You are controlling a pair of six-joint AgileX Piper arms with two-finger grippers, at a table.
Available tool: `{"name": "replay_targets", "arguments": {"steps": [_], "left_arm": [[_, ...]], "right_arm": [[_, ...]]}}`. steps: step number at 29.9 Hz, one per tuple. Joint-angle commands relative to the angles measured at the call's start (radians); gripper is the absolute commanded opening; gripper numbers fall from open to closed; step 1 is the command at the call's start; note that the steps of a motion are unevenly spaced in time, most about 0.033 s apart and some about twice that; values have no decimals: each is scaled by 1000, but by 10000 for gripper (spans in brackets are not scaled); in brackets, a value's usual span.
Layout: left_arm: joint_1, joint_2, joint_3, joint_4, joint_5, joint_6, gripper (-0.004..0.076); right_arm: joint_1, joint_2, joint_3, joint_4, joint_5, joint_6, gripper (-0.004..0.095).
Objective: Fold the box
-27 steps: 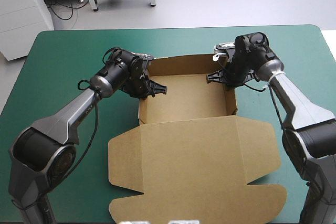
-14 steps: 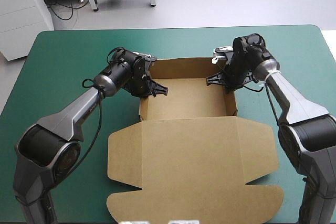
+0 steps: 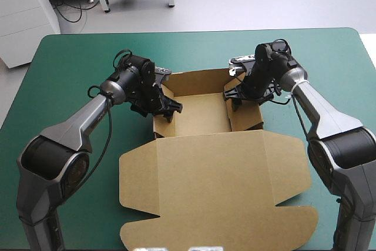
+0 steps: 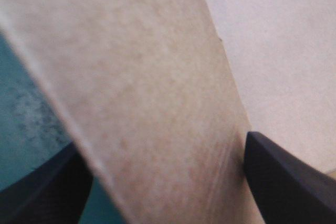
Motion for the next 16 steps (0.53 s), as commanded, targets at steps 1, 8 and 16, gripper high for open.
{"name": "replay_targets", "arguments": {"steps": [1, 8, 16], "left_arm": [[5, -62, -67, 4, 48, 3, 604], [3, -77, -165, -75, 76, 3, 604], [3, -195, -171, 8, 76, -53, 604]], "right_arm": [[-3, -69, -22, 3, 18, -15, 837], [-3, -108, -22, 8, 18, -8, 836], [-3, -247, -22, -91, 18, -3, 833]]}}
